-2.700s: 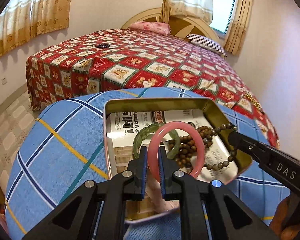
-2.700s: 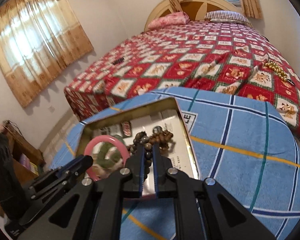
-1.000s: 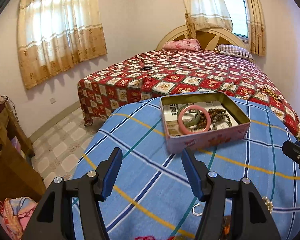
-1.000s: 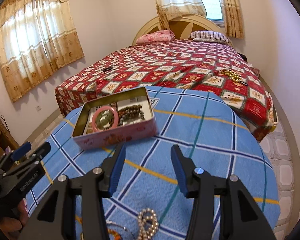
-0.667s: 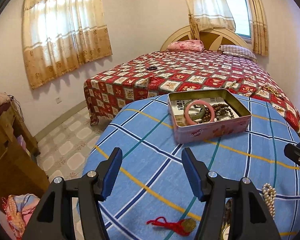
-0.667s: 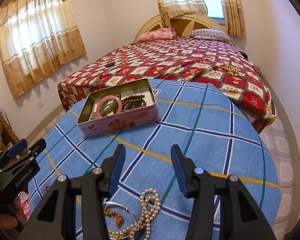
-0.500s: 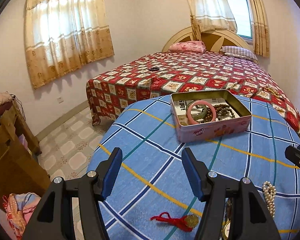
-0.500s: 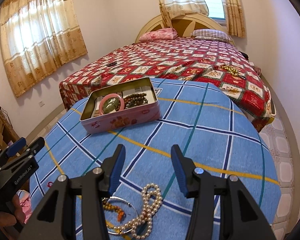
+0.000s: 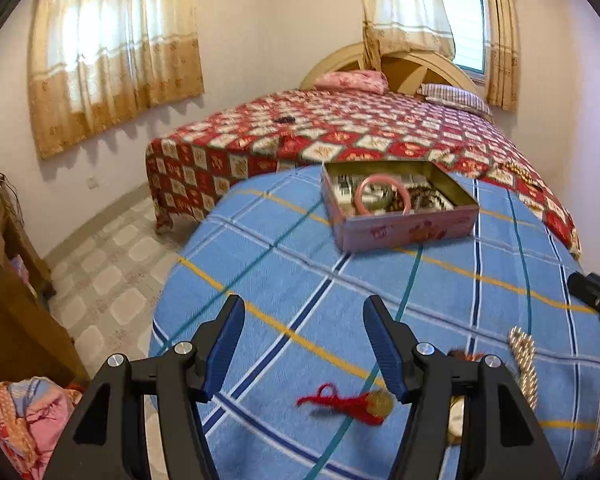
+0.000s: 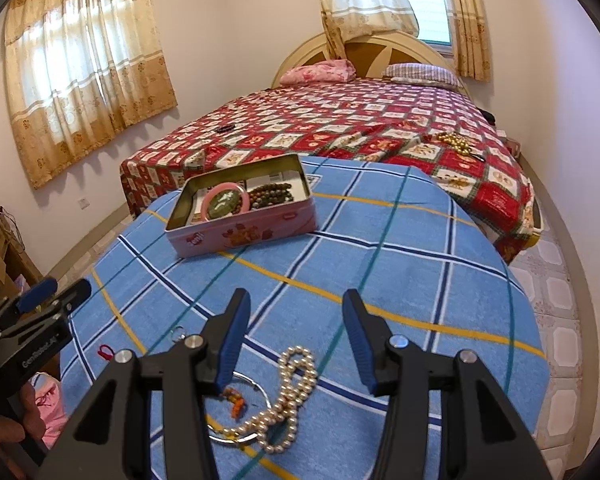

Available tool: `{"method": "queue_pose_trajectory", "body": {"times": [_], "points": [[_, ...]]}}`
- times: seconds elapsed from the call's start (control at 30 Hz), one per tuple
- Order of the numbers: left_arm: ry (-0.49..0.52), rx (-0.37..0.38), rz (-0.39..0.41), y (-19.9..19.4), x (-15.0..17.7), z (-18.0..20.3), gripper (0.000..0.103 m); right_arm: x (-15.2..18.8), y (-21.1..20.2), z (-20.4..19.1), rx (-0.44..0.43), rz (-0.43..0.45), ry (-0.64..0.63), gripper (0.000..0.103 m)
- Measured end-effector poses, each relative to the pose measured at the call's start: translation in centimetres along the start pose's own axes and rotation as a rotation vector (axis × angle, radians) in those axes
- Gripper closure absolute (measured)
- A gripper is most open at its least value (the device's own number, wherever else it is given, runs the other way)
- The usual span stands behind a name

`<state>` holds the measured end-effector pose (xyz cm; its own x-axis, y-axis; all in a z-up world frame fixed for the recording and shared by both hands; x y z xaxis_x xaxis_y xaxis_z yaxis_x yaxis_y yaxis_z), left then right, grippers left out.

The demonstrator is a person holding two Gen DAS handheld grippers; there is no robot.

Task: Organize jewelry
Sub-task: 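Withdraw both tools from the tin back toward the remaining jewelry, then grasp the red tassel with the left tool while the right tool approaches the pearl necklace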

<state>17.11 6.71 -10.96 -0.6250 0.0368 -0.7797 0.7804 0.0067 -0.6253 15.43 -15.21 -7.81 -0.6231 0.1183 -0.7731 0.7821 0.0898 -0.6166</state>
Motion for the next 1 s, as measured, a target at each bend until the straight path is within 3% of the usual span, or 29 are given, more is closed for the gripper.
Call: {"method": "queue_pose_trajectory", "body": {"times": [0.2, 0.37, 0.5, 0.63, 0.77, 0.9, 1.0], "points": [[0.018, 0.047, -0.046, 0.6, 2.3, -0.8, 0.041, 0.9, 0.0, 1.1, 0.005, -0.017, 0.011, 0.05], [0.09, 0.166, -0.094, 0.5, 4.1, 1.4, 0.041, 1.4, 0.1, 1.3, 0.002, -0.031, 0.016, 0.05], [0.152, 0.205, -0.113, 0.3, 5.3, 2.9, 0.041, 1.7, 0.1, 1.3, 0.0, -0.037, 0.014, 0.05], [0.136, 0.209, -0.132, 0.8, 5.6, 2.7, 0.041, 1.7, -0.1, 1.5, 0.002, -0.035, 0.017, 0.05], [0.078, 0.264, -0.173, 1.8, 6.0, 3.1, 0.041, 1.7, 0.1, 1.8, -0.001, -0.04, 0.032, 0.05], [0.12, 0.243, -0.185, 2.7, 6.5, 4.2, 0.067, 1.8, 0.2, 1.8, -0.002, -0.044, 0.033, 0.05], [0.12, 0.275, -0.191, 2.7, 6.4, 4.7, 0.082, 2.0, 0.3, 2.1, -0.003, -0.049, 0.032, 0.05]]}}
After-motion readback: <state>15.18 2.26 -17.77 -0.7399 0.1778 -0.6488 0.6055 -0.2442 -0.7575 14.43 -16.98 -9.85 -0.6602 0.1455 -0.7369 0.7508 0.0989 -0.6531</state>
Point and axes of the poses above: each gripper's, at about its wrist camera, not at the fingertips, and y roughly the way its jaws point, z to its right, x to its underside, the point moved 10 cm from there along y, roughly the way its jaws point
